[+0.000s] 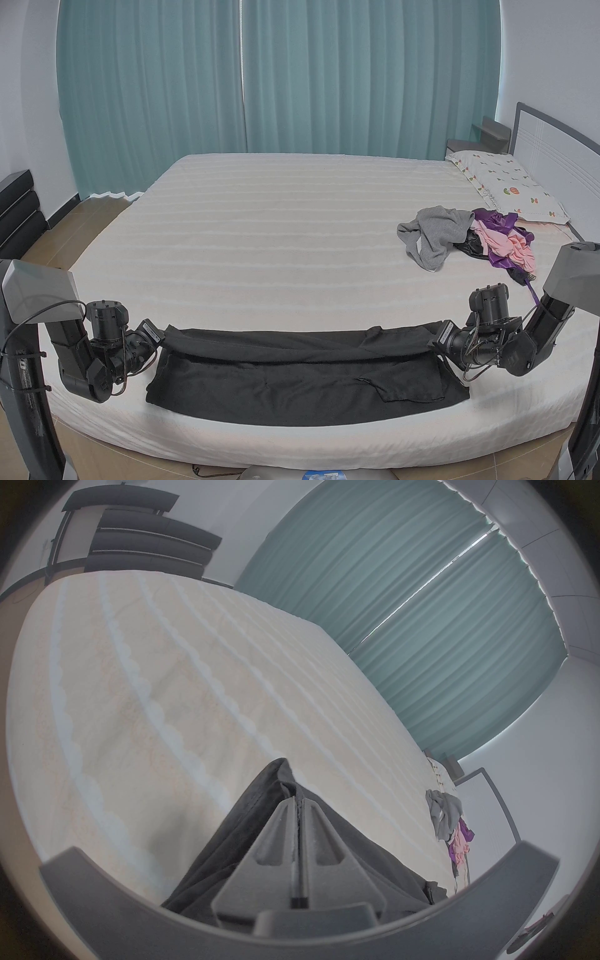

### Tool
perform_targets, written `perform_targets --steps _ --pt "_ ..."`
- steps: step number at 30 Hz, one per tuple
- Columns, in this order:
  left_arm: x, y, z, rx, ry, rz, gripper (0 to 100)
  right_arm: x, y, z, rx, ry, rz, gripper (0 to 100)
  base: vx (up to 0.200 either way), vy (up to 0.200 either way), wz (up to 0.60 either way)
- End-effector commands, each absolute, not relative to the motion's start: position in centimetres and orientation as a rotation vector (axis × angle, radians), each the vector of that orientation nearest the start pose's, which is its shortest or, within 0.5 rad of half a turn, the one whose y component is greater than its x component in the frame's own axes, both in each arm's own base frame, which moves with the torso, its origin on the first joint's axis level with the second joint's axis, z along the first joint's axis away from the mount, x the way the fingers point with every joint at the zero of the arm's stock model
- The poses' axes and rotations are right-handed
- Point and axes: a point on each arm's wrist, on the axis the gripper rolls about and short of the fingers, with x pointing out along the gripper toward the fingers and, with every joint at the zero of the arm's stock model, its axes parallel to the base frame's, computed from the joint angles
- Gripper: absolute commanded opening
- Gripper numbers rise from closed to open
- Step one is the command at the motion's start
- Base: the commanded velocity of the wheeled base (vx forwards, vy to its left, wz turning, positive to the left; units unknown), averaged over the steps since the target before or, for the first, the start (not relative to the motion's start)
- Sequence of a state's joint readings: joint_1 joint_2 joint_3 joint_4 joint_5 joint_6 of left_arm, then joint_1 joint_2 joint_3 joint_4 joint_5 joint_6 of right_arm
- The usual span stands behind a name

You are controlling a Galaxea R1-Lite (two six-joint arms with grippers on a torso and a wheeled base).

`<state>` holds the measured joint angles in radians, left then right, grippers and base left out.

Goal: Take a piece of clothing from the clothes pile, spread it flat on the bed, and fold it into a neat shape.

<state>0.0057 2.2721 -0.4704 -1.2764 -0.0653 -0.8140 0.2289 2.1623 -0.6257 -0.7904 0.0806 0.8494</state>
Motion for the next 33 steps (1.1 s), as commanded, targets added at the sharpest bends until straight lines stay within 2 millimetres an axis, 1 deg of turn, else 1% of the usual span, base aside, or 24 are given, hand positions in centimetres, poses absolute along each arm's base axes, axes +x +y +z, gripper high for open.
perform_targets --steps 1,2,4,5,6,7,8,10,12,15,16,17,19,20,22,24,25,26,28,30,31,32,33 --pt "31.1 0.5 -1.6 -0.818 0.548 0.179 0 30.4 7.1 0.0 0.731 0.867 -0.044 0 0.000 0.000 0.00" --pt "31.0 0.5 -2.1 -0.813 0.564 0.185 0 30.1 7.1 -0.4 0.715 0.886 -0.042 0 0.000 0.000 0.00" --pt "30.8 0.5 -2.4 -0.805 0.578 0.188 0 30.1 7.1 -0.6 0.711 0.891 -0.044 0 0.000 0.000 0.00" --pt "30.6 0.4 -2.6 -0.804 0.592 0.187 100 30.0 7.1 -0.9 0.706 0.902 -0.048 0 0.000 0.000 0.00" --pt "30.5 0.4 -2.7 -0.805 0.597 0.182 100 30.0 7.1 -1.1 0.700 0.905 -0.049 0 0.000 0.000 0.00" --pt "30.5 0.5 -2.7 -0.809 0.602 0.180 100 30.0 7.1 -1.1 0.691 0.906 -0.046 100 0.000 0.000 0.00" --pt "30.3 0.4 -2.7 -0.810 0.607 0.179 100 30.0 7.1 -1.1 0.688 0.906 -0.044 100 0.000 0.000 0.00" --pt "30.1 0.4 -2.6 -0.812 0.611 0.179 100 30.1 6.9 -0.4 0.697 0.884 -0.039 100 0.000 0.000 0.00" --pt "30.0 0.5 -2.3 -0.813 0.601 0.178 100 30.3 6.4 0.7 0.714 0.847 -0.031 100 0.000 0.000 0.00" --pt "30.5 1.2 -1.0 -0.824 0.545 0.177 100 30.8 5.3 1.9 0.754 0.813 0.003 100 0.000 0.000 0.00" --pt "30.8 1.4 -0.7 -0.827 0.527 0.175 100 31.1 4.9 2.1 0.766 0.804 0.007 100 0.000 0.000 0.00" --pt "30.8 1.4 -0.7 -0.827 0.527 0.175 100 31.1 4.9 2.1 0.766 0.804 0.007 100 0.000 0.000 0.00" --pt "32.2 1.7 -0.1 -0.830 0.488 0.160 100 31.8 3.8 2.1 0.793 0.793 0.008 100 0.000 0.000 0.00" --pt "32.5 1.7 -0.2 -0.830 0.488 0.160 100 31.9 3.7 2.0 0.796 0.792 0.007 100 0.000 0.000 0.00" --pt "33.5 1.8 -0.1 -0.829 0.500 0.164 100 32.2 2.8 1.5 0.814 0.802 0.000 100 0.000 0.000 0.00" --pt "34.7 1.6 -0.5 -0.829 0.527 0.162 100 32.5 2.4 1.4 0.827 0.806 0.014 100 0.000 0.000 0.00" --pt "34.7 1.6 -0.5 -0.829 0.527 0.162 100 32.5 2.4 1.4 0.827 0.806 0.014 100 0.000 0.000 0.00" --pt "36.1 1.6 -1.1 -0.829 0.536 0.160 100 32.8 2.1 1.4 0.837 0.807 0.025 100 0.000 0.000 0.00" --pt "37.5 1.6 -1.9 -0.826 0.544 0.162 100 33.1 2.1 1.1 0.839 0.811 0.024 100 0.000 0.000 0.00" --pt "38.4 1.7 -2.7 -0.822 0.561 0.168 100 33.4 2.1 0.6 0.839 0.819 0.021 100 0.000 0.000 0.00" --pt "38.4 1.7 -2.7 -0.822 0.561 0.168 100 33.4 2.1 0.6 0.839 0.819 0.021 100 0.000 0.000 0.00" --pt "38.9 1.6 -2.6 -0.815 0.556 0.160 100 33.5 2.1 0.1 0.839 0.830 0.015 100 0.000 0.000 0.00" --pt "39.0 1.6 -2.6 -0.813 0.556 0.155 100 33.6 2.2 0.0 0.839 0.832 0.016 100 0.000 0.000 0.00"
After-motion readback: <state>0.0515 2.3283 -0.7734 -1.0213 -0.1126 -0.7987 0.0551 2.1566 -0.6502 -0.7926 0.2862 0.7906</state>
